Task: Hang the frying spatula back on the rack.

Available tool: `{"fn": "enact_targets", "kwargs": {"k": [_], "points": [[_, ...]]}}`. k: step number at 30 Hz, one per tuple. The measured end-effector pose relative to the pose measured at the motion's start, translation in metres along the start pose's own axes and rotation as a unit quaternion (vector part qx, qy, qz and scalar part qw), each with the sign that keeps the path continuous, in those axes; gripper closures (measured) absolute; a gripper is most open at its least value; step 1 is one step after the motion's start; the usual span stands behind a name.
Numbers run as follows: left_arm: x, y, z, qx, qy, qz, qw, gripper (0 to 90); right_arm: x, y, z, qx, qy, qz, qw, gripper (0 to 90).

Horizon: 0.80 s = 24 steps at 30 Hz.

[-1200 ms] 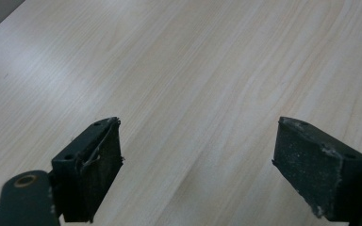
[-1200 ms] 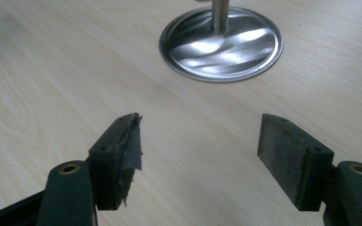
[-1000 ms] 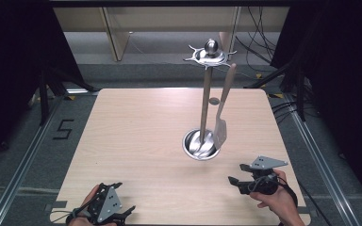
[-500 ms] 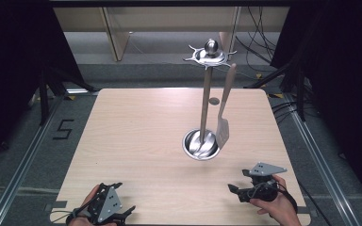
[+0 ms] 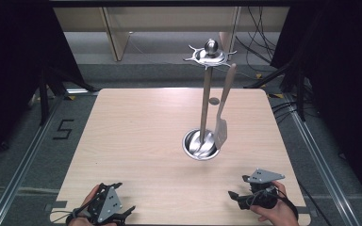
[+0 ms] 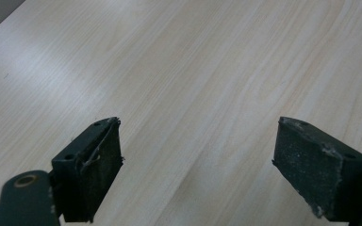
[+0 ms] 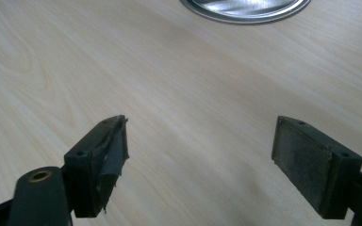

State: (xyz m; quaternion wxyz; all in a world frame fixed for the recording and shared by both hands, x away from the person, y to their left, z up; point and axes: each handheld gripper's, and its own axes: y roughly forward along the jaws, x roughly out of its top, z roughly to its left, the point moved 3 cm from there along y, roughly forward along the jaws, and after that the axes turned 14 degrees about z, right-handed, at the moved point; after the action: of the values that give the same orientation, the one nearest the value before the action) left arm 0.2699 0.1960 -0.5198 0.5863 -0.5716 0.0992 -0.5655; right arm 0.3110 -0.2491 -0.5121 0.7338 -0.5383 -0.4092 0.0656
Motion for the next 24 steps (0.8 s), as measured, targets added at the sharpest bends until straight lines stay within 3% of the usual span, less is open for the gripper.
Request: {"fn": "enact_targets", "kwargs": {"k": [1,2,6,7,10,12,14,16,17,18,19,24], "points": [[0.000,0.000,0.000,-0.006,-0.001,0.003,1.0000,15.1,0.000,0.001,-0.002,-0.003,-0.019,-0.005,0.9998,20.1],[0.000,0.000,0.000,0.007,0.000,0.002,1.0000,15.1,-0.002,0.001,-0.001,0.002,-0.012,-0.003,0.9999,20.3],[0.000,0.000,0.000,-0.001,0.001,0.005,1.0000,15.1,-0.005,0.001,0.001,-0.008,-0.012,0.001,0.9999,20.4],[-0.001,-0.001,0.000,-0.002,0.009,0.012,0.9999,15.2,-0.006,0.001,0.002,-0.008,-0.013,0.005,0.9999,20.4],[0.000,0.000,0.000,-0.002,0.002,0.006,1.0000,15.1,-0.008,0.001,0.004,-0.005,-0.011,0.008,0.9999,20.5],[-0.001,-0.001,0.000,-0.001,0.010,0.012,0.9999,15.1,-0.008,0.001,0.005,-0.003,-0.010,0.008,0.9999,20.6],[-0.001,-0.001,0.000,-0.005,0.008,0.007,0.9999,15.2,-0.009,0.003,0.003,-0.003,-0.033,0.006,0.9994,20.7],[-0.001,-0.001,0.001,-0.007,0.011,0.014,0.9998,15.1,-0.011,0.002,0.008,-0.002,0.000,0.011,0.9999,20.7],[-0.001,-0.001,0.001,0.002,0.011,0.012,0.9999,15.1,-0.011,0.002,0.008,-0.002,0.000,0.011,0.9999,20.7],[-0.001,-0.001,0.000,-0.003,0.009,0.012,0.9999,15.1,-0.011,0.001,0.009,0.008,0.006,0.016,0.9998,20.8],[-0.001,-0.001,0.001,-0.004,0.010,0.010,0.9999,15.1,-0.011,0.002,0.005,-0.003,-0.011,0.010,0.9999,20.8],[-0.001,-0.002,0.001,-0.006,0.013,0.015,0.9998,15.1,-0.011,0.002,0.004,-0.006,-0.017,0.007,0.9998,20.9]]}}
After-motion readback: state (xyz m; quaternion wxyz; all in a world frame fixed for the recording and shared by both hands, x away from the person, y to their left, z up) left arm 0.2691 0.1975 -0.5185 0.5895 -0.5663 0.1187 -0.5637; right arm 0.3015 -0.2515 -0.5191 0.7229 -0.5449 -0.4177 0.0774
